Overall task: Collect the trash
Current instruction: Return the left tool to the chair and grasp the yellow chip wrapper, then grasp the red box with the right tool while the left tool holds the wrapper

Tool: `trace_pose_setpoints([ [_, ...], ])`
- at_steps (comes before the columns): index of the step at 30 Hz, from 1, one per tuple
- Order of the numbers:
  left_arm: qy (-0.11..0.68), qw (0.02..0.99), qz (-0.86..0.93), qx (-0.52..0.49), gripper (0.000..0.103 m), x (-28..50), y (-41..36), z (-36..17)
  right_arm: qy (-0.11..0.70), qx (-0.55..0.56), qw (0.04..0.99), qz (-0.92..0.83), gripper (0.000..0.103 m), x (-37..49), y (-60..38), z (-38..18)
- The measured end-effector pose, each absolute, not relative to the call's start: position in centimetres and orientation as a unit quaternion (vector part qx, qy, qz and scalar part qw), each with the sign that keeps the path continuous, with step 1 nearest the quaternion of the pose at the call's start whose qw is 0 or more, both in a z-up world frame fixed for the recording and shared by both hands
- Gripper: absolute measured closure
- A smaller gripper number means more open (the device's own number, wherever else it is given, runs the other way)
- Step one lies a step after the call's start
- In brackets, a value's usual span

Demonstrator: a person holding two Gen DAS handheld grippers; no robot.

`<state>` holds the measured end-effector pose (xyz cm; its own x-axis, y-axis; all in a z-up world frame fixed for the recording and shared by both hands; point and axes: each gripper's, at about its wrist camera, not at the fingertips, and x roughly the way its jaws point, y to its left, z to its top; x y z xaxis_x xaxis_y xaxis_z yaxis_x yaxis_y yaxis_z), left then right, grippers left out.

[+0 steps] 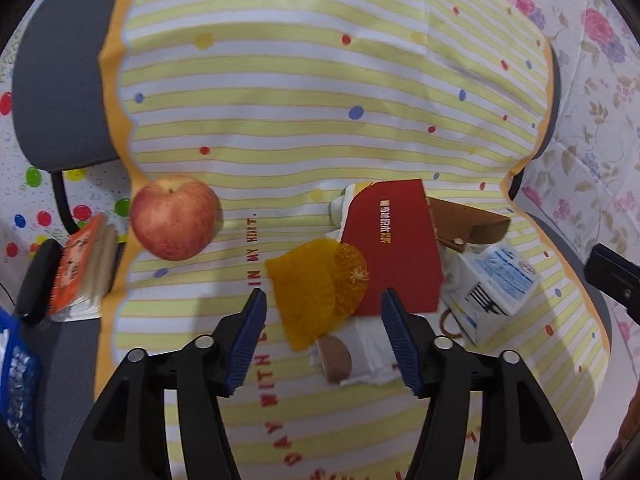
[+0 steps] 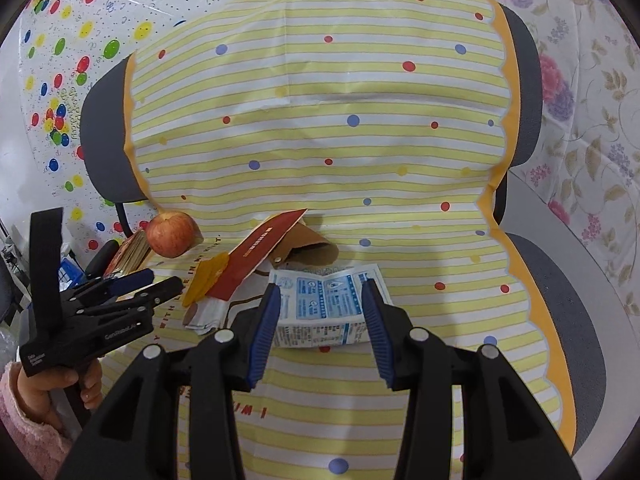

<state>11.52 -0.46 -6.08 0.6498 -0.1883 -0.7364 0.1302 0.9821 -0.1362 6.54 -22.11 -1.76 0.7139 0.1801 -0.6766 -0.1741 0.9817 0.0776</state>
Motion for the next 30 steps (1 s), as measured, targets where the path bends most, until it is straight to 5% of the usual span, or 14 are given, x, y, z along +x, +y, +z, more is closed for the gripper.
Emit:
trace_pose_setpoints([
  [5,0.442,0.891,-0.089,-0.06,0.042,13.9,0.0,-8.7,0.375,0.006,0.922,0.094,0.061,7.6,-22.6,-2.6],
  [8,0.448,0.884,-0.109,-0.081,0.051,14.3,0.4,-9.2,0.379,0.011,0.921,0.093,0.061,8.0,-22.8,-3.0],
  [13,0.444,0.886,-0.111,-0.077,0.094,14.1,0.8,-9.1,0.381,0.012,0.92,0.094,0.061,8.1,-22.8,-3.1],
  [15,0.43,0.894,-0.105,-0.072,0.101,13.4,1.1,-8.6,0.38,0.008,0.92,0.096,0.061,7.8,-22.5,-3.0],
  [30,0.384,0.921,-0.044,-0.053,0.101,8.4,5.6,-4.3,0.376,-0.016,0.914,0.148,0.066,9.4,-14.7,-4.2],
])
